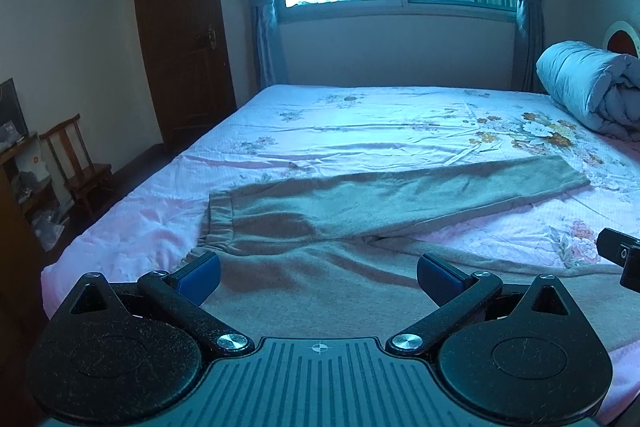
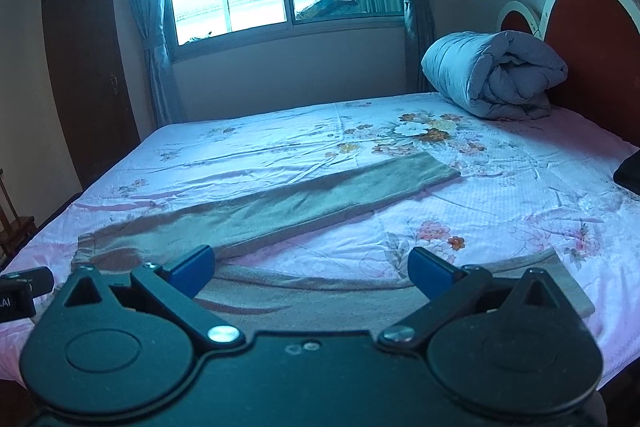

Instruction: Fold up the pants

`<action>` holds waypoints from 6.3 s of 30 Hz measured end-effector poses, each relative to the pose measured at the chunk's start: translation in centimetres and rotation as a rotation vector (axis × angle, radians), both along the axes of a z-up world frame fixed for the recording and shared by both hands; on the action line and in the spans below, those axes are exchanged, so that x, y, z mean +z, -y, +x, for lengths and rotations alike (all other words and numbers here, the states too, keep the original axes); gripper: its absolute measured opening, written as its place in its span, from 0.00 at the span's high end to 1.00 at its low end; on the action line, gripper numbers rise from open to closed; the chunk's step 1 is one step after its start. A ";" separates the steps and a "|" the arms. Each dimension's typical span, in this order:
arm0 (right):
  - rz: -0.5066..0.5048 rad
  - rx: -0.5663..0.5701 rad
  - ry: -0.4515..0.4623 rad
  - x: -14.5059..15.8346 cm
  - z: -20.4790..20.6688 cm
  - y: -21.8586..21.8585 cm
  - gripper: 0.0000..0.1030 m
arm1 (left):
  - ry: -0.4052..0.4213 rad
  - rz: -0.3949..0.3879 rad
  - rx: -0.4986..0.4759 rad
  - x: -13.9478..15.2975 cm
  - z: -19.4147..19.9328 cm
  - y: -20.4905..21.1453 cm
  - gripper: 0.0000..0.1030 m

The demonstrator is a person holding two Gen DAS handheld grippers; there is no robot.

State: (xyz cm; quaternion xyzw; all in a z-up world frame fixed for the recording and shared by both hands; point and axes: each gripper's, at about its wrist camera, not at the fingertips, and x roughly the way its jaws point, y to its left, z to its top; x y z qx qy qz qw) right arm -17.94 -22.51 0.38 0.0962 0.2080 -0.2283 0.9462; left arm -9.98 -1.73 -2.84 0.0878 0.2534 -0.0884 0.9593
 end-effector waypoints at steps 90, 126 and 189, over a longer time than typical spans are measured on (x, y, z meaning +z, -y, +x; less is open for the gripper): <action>-0.254 1.056 -0.704 -14.3 56.3 2.2 0.40 | -0.465 0.220 -0.362 -19.1 53.1 -8.4 0.59; -0.201 0.961 -0.387 -9.9 17.5 -7.6 1.00 | -0.226 0.386 -0.226 -15.4 21.9 -16.1 0.78; 0.613 0.422 -0.361 -12.8 12.4 -2.9 1.00 | -0.452 -0.518 0.197 -16.6 21.1 -23.3 0.78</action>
